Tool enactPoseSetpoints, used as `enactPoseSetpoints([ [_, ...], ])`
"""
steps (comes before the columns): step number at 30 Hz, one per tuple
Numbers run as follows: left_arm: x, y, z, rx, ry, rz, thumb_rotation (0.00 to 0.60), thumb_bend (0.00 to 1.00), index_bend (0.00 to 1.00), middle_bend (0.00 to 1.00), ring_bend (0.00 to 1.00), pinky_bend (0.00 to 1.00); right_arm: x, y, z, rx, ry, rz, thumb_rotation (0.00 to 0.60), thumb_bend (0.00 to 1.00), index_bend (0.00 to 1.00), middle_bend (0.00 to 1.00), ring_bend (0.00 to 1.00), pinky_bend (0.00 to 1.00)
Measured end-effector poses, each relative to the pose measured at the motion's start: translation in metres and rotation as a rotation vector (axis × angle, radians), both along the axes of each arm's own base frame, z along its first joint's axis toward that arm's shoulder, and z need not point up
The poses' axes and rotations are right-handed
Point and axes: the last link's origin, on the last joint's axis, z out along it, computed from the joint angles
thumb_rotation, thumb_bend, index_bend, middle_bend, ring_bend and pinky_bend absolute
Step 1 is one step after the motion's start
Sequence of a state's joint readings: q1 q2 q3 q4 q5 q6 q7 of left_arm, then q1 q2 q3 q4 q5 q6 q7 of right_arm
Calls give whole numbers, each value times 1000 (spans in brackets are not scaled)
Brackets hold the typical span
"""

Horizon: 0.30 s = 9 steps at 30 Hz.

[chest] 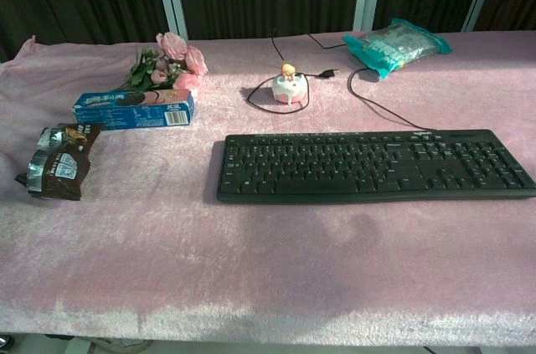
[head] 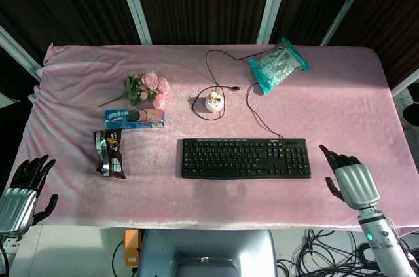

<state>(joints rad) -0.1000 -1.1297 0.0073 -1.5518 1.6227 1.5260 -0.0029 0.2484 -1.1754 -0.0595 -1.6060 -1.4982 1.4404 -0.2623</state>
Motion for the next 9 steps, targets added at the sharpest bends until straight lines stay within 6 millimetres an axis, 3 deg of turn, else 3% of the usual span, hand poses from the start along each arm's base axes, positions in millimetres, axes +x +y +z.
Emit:
enactPoseSetpoints([
  [3,1,1,0,-2,-1,-2,600,437,0,0,0,0,3,20,7,-28,-20,40,599,502,0,201,198,383],
  [9,0,2,-1,-8,2,2,600,437,0,0,0,0,-1,25,3,11,-12,19,600,502,0,193,190,383],
])
